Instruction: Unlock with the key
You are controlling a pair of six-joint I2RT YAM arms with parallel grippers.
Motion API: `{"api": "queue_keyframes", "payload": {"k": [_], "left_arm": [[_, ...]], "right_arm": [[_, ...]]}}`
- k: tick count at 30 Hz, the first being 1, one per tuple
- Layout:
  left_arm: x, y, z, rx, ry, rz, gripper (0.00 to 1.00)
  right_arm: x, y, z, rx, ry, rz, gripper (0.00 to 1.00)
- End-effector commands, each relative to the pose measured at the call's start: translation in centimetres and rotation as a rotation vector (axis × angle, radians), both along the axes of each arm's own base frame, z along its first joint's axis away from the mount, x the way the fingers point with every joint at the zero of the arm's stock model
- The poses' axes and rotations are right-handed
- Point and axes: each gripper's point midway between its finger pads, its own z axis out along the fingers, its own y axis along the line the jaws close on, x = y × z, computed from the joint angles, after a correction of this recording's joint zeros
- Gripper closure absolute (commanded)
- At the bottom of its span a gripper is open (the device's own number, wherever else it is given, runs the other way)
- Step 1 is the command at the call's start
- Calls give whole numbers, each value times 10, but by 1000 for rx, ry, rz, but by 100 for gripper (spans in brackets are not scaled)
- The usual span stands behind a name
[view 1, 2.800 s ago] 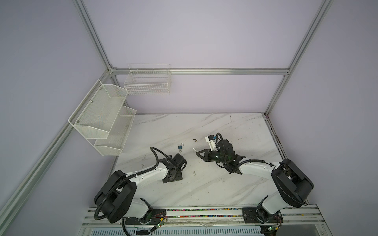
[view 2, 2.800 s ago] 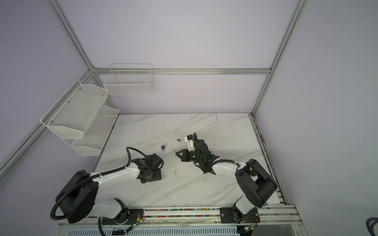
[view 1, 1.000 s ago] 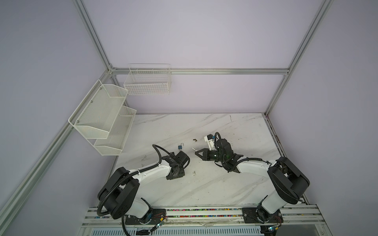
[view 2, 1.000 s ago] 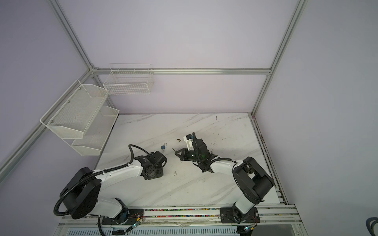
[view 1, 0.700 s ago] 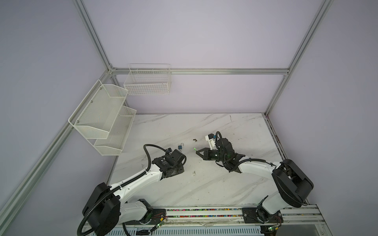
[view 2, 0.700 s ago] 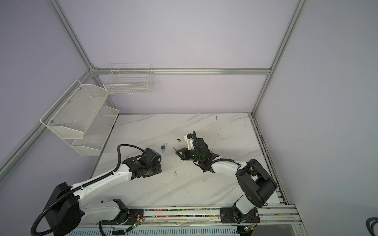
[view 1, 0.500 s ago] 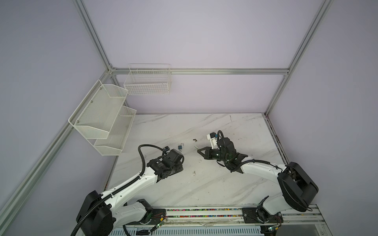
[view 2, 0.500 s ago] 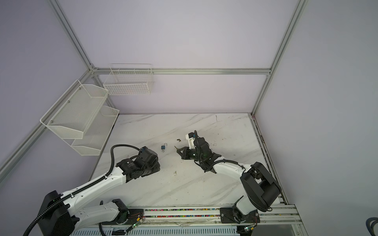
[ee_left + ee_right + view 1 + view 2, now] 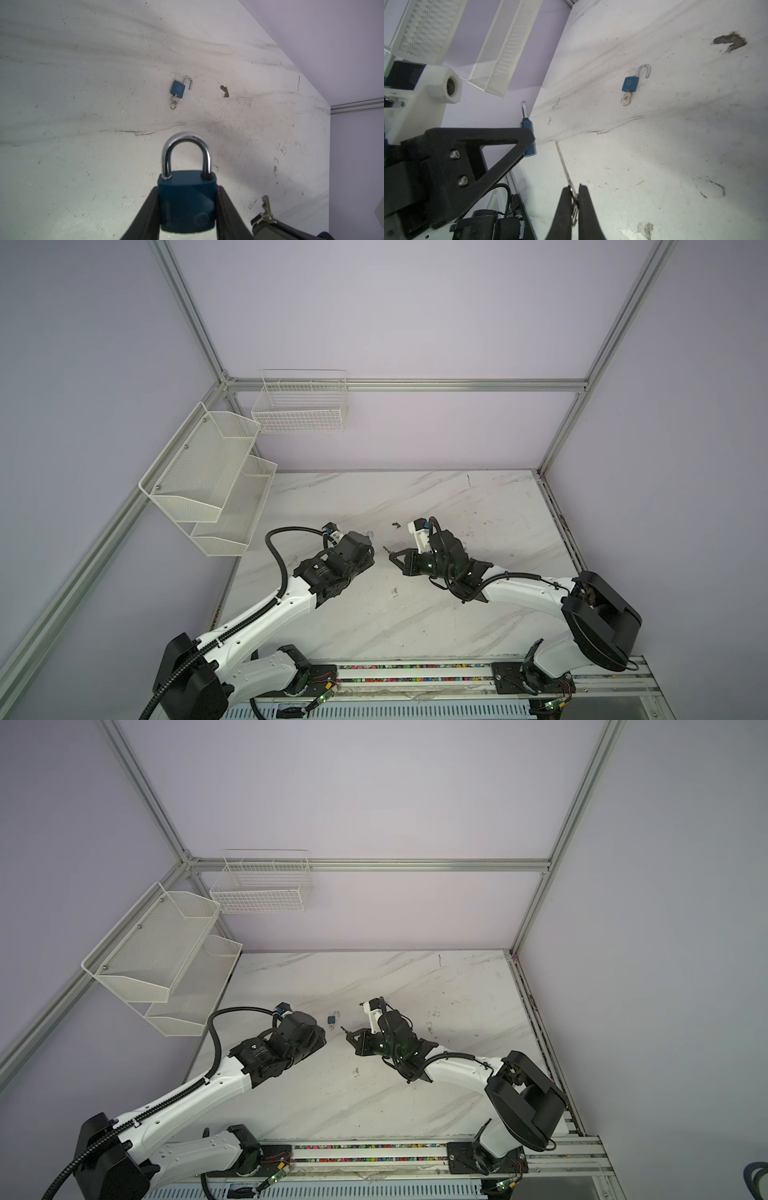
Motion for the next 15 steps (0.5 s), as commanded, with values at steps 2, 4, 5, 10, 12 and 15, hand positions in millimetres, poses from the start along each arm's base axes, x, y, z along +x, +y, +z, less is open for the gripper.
{"api": "queue_keyframes", "payload": {"k": [2,4,5,10,12,15], "left_arm": [[22,-6,66,-148,-169,82,100],[23,-5,68,-162,-179,94,100],[23,-4,69,-169,-183,104,100],[25,-2,70,-207,-200,138,100],[26,-3,71,-213,-201,139,100],[27,-4,71,-224,-202,142,100]], "right_arm": [[-3,15,9,105,11,-15,100],[-6,19,7,104,18,-22,100],[-7,20,5,106,21,-25,100],[-15,29,5,142,44,-24,100],[-17,32,5,150,51,-34,100],[-21,36,5,155,49,-37,100]]}}
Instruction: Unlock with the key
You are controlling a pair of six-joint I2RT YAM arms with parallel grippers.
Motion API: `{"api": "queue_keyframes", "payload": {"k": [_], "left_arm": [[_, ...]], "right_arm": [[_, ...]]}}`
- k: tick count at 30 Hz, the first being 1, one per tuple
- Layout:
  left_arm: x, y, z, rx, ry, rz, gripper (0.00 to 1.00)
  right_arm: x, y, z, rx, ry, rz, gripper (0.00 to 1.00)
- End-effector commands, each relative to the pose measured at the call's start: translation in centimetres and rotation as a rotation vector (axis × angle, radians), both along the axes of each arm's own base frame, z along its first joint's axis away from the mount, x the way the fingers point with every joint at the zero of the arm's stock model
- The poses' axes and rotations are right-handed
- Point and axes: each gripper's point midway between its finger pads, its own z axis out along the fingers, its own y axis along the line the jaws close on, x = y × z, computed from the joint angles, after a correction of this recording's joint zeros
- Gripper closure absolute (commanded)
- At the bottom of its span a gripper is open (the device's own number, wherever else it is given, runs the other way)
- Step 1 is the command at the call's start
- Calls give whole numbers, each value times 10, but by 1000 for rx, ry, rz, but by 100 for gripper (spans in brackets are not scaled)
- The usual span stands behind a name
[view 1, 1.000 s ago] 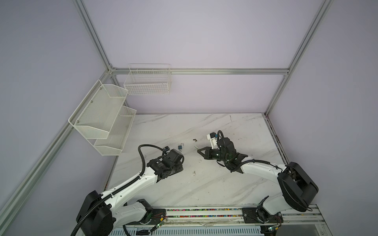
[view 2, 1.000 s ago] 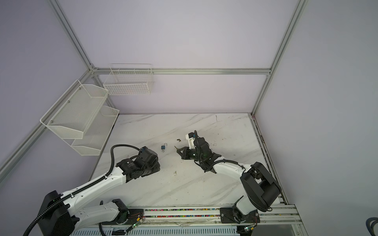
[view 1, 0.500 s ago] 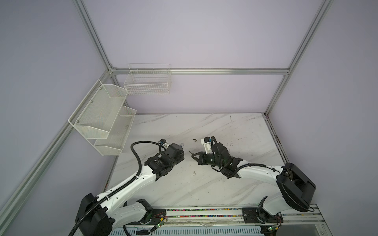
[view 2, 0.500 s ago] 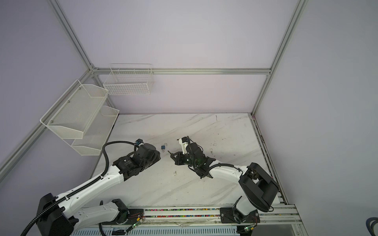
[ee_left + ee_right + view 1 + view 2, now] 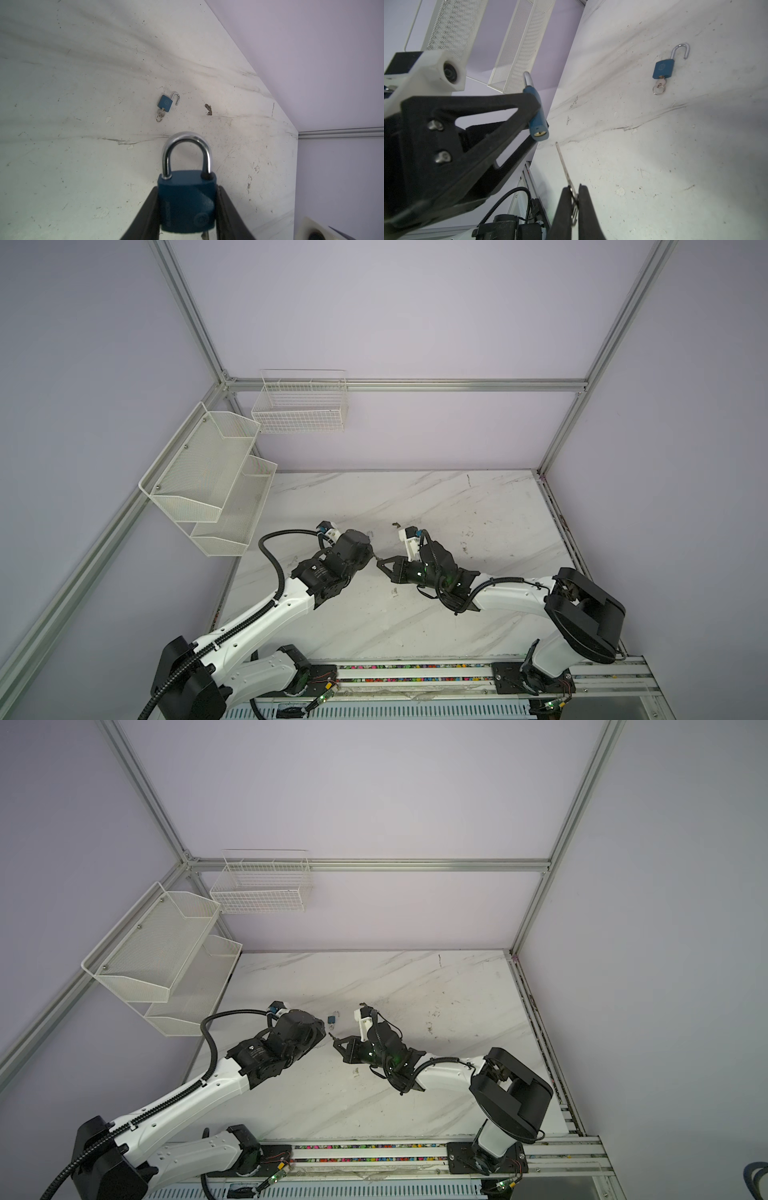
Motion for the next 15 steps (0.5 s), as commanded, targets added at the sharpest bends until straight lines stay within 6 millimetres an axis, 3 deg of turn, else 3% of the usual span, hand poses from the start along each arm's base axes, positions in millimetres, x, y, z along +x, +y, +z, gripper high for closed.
{"api": "queue_keyframes", "payload": {"k": [1,15], "left_arm": [[17,-4,53,-110,-133,50,100],[19,-9,49,-115,-118,45,100]], "right_arm": [[1,6,7,53,-2,-33,100],[7,14,15,83,-29,-63,100]]}}
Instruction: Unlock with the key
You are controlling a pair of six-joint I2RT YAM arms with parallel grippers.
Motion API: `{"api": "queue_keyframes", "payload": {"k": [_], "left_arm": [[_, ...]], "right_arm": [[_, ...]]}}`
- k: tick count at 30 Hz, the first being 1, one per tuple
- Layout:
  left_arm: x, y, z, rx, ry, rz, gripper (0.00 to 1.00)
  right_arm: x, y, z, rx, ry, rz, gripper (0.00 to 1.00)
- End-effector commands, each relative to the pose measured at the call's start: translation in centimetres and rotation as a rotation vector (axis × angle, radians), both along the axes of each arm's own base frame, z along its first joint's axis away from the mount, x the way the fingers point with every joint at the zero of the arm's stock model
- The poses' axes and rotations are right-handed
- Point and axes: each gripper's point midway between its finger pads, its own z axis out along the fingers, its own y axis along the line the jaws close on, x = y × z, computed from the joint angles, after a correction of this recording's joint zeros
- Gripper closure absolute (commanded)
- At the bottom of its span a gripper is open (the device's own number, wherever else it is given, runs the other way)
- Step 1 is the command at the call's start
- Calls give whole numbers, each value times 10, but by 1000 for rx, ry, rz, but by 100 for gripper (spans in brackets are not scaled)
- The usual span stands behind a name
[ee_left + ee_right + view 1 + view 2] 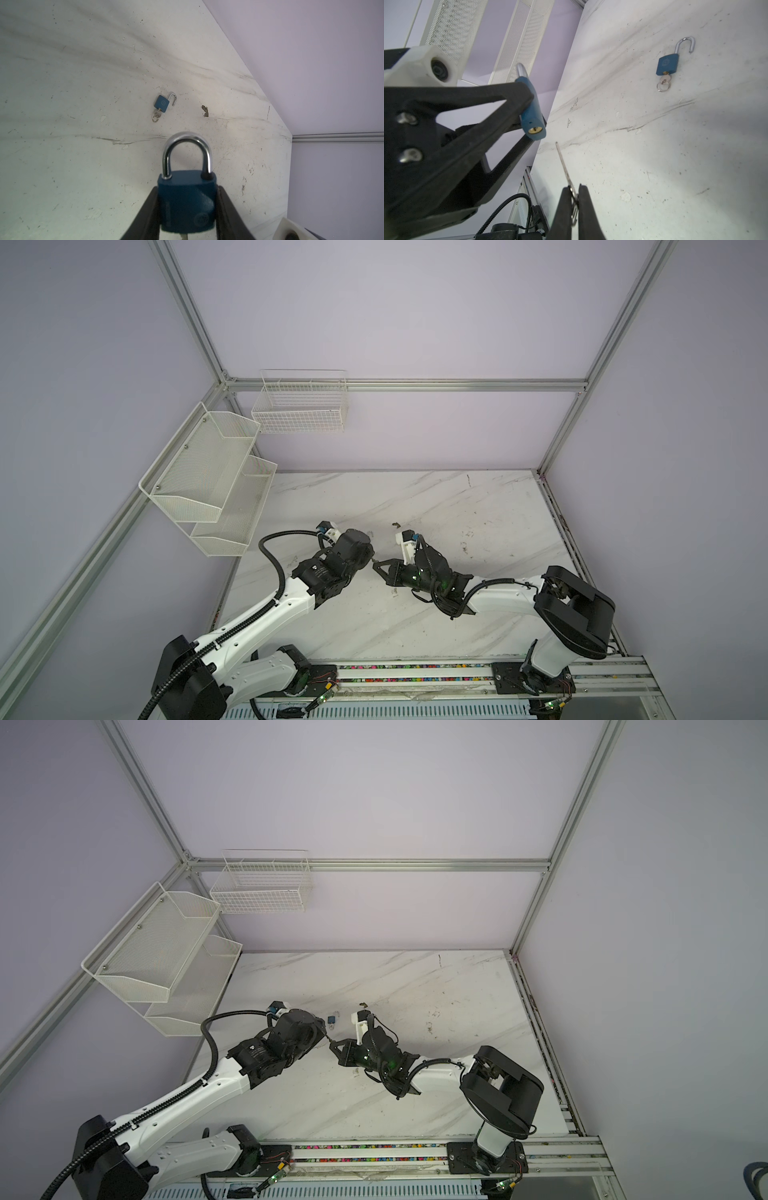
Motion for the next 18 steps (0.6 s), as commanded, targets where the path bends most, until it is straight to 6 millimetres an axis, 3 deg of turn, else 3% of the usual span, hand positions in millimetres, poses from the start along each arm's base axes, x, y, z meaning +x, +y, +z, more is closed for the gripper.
{"api": "queue_keyframes", "payload": {"k": [1,18], "left_arm": [[17,-7,48,-92,-114,31,100],[17,-8,42,-90,-99,34,100]], "right_arm": [[6,6,23,71,-33,-22,100],[3,13,27,88,-49,-1,100]]}}
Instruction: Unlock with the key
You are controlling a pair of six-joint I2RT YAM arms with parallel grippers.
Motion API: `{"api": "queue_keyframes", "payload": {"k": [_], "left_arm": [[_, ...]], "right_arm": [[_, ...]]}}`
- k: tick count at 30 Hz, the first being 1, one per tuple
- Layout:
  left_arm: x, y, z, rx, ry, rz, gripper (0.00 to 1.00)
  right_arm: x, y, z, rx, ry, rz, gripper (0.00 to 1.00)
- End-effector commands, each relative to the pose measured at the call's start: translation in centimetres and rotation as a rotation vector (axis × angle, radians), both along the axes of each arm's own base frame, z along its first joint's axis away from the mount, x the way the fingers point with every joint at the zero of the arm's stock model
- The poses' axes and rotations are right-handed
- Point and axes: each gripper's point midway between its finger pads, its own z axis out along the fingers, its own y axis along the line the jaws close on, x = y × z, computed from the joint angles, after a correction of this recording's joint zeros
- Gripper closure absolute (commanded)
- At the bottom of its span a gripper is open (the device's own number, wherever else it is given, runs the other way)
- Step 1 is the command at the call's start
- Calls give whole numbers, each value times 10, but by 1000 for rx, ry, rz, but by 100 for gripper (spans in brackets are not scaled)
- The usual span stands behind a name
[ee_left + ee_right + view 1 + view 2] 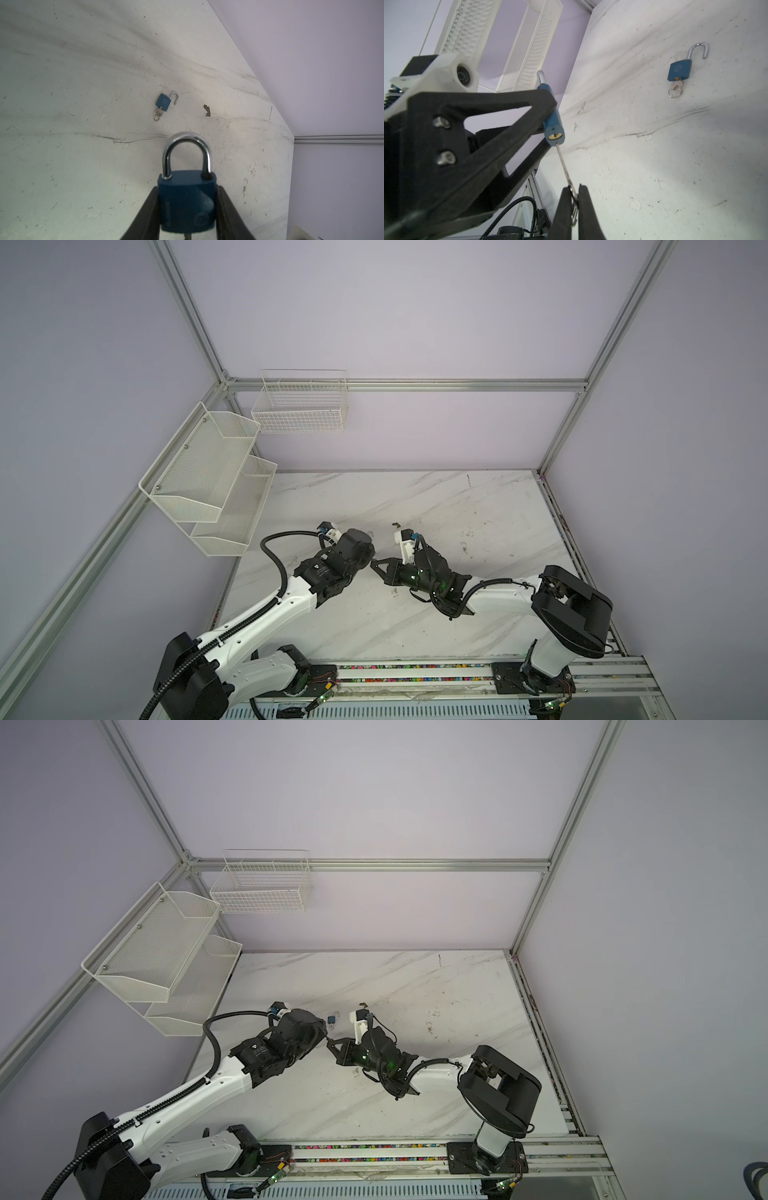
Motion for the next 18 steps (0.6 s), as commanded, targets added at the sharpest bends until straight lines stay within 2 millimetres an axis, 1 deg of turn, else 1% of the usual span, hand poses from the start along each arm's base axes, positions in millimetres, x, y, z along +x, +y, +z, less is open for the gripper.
{"api": "queue_keyframes", "payload": {"k": [1,8,12,18], "left_arm": [[16,-7,47,-84,-112,25,100],[16,-8,46,-89,-109,19,100],[15,-10,47,-96,-106,10,100],[15,-14,48,-111,-103,-3,100]], "right_arm": [[4,7,18,47,-29,-9,100],[6,8,23,41,-45,-12,100],[9,10,14,15,-31,-20,100],[12,11,9,-4,-21,-36,100]]}}
